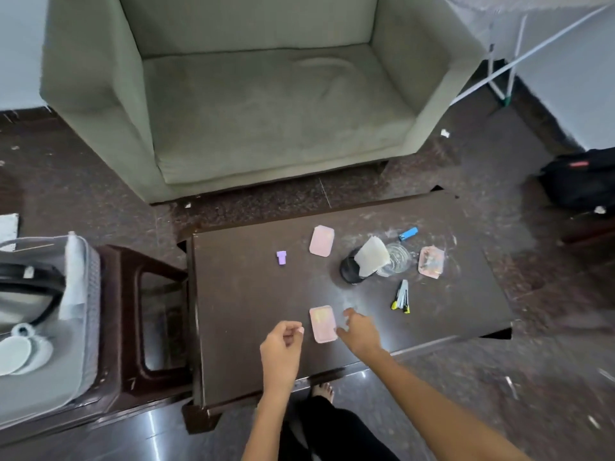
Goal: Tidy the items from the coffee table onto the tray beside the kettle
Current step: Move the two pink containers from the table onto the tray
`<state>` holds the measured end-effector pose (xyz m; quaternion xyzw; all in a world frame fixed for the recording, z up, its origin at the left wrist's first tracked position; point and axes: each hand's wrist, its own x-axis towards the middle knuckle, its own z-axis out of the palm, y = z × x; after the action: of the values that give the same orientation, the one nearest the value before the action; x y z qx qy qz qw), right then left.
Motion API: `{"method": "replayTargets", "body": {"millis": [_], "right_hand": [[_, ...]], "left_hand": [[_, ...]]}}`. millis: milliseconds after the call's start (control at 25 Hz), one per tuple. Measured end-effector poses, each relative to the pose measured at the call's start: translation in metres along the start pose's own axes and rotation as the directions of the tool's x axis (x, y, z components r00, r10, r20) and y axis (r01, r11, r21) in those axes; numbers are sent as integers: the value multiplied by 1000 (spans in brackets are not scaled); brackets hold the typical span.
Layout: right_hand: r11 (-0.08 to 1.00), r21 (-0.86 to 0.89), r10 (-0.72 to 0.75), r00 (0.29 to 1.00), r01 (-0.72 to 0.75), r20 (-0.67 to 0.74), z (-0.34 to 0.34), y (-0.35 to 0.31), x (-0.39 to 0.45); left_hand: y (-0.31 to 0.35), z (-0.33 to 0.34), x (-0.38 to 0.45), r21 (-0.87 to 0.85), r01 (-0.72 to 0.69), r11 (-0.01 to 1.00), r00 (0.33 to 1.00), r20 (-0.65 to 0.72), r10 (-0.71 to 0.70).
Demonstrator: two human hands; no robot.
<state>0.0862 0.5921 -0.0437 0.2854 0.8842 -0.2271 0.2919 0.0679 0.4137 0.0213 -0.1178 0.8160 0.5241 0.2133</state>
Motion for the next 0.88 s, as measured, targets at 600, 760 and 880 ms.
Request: {"method": "replayTargets", "body": {"millis": [600, 760, 880], "right_hand": [[749, 657, -12, 990, -87, 144, 10, 20, 27], [705, 688, 0, 970, -172, 243, -35, 48, 15], [645, 737, 61, 976, -200, 211, -60, 72, 20]], "left_hand": [[-65, 74, 24, -121, 64, 991, 990, 137, -47], [-42, 102, 28, -184, 42, 982, 940, 339, 23], [-24, 136, 31, -198, 26, 980, 941, 336, 43]]}}
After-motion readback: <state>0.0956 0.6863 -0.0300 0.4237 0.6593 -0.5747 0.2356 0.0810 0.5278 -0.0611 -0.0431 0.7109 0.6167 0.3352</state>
